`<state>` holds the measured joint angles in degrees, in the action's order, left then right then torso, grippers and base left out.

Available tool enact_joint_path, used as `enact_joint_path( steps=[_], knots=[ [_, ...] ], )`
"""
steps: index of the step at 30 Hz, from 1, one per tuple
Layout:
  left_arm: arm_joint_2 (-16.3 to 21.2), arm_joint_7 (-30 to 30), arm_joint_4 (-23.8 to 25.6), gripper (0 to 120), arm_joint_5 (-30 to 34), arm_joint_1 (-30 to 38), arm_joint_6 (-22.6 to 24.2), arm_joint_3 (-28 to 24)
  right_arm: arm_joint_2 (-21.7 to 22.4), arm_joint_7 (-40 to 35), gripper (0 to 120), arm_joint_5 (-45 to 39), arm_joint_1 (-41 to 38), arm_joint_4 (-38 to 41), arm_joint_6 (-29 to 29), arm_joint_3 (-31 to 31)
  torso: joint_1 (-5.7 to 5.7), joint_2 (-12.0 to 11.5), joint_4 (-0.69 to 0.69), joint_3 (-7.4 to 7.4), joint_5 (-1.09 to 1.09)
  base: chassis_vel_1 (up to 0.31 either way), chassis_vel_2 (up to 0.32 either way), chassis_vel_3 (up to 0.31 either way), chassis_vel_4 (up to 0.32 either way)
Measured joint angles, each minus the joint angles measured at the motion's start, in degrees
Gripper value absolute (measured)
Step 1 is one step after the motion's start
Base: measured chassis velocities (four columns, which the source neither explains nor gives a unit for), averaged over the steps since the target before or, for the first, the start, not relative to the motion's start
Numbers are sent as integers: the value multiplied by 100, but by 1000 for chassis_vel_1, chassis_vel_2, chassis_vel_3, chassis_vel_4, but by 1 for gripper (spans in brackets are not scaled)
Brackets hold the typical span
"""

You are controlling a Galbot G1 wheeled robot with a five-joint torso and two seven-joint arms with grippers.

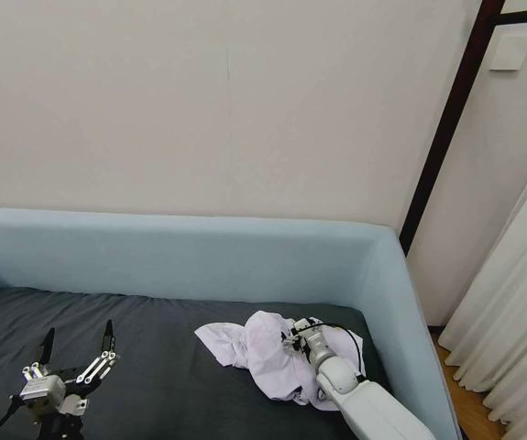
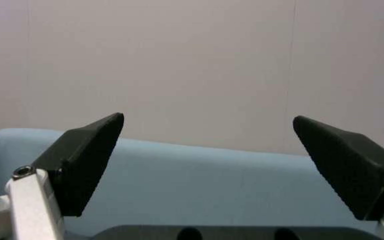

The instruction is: Pick up the clothes from the sofa and hang them on the clothes hanger.

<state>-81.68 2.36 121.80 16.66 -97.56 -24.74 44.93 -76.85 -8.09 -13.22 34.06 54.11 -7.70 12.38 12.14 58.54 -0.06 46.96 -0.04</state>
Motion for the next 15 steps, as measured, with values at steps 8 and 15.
enact_joint_path(
  steps=[8, 15],
  knots=[
    [5, 10, 49, 100, 19, -59, -46, 84, -160, -417, 55, 832, -5, -231, -420, -115, 0, 0, -1, 0, 0, 0, 0, 0, 0],
    [17, 13, 40, 100, 21, -49, -68, 78, -97, -479, 31, 806, 51, -72, -387, -140, 0, 0, -1, 0, 1, 0, 0, 0, 0]
  ],
)
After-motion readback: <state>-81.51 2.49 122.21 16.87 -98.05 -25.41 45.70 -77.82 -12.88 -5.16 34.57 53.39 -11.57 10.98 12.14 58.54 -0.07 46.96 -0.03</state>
